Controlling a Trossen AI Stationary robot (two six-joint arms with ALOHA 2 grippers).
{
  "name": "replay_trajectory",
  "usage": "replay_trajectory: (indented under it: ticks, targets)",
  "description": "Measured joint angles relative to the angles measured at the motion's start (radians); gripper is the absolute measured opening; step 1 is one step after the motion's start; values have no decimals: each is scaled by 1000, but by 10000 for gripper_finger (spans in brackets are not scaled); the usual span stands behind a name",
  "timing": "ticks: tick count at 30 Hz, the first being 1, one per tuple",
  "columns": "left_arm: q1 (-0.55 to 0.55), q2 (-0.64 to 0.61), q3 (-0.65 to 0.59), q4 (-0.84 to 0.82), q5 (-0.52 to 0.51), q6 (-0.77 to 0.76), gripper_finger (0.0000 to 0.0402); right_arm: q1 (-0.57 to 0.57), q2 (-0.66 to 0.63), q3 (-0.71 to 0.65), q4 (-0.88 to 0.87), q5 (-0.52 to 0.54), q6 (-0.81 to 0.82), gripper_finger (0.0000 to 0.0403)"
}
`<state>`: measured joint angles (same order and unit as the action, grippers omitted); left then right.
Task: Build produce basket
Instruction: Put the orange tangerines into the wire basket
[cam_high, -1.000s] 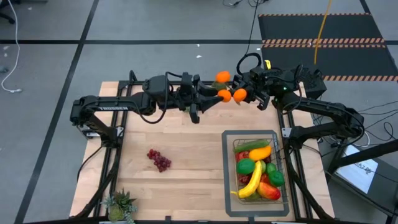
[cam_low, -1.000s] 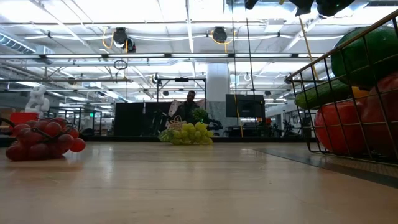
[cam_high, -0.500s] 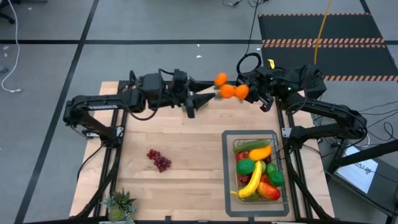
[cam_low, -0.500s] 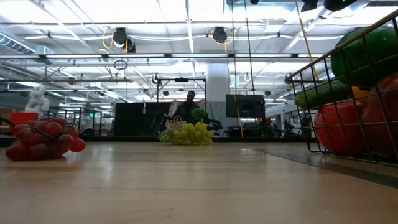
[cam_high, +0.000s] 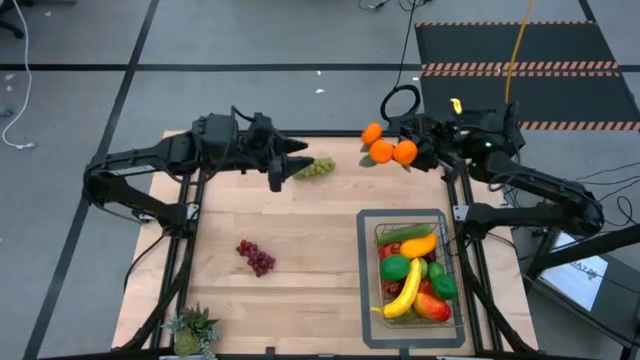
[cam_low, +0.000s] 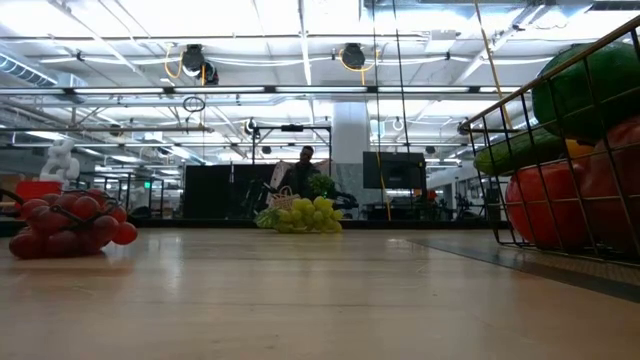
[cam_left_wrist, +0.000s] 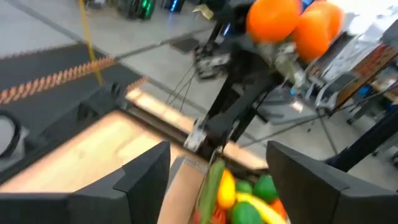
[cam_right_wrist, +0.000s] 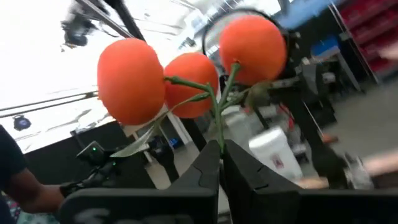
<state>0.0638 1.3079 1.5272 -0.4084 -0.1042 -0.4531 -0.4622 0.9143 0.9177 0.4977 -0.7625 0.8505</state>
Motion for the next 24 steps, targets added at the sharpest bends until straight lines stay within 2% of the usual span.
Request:
replay_trajectory:
  ticks: [5, 10, 14, 19, 24]
  targets:
    - [14, 3, -1, -175, -6, -36, 235, 0, -104, 67, -366, 5, -41, 0]
    - [31, 42, -1, -333, -12, -71, 210, 5, -160, 177, -807, 9, -168, 0]
    - [35, 70, -1, -420, -12, -120, 192, 31, -183, 246, -1121, 75, -180, 0]
    - [18, 100, -2, -462, 9, -202, 175, 88, -222, 259, -1233, 139, -5, 0]
    - [-8, 110, -1, -454, 21, -202, 162, 185, -260, 260, -1327, 198, 143, 0]
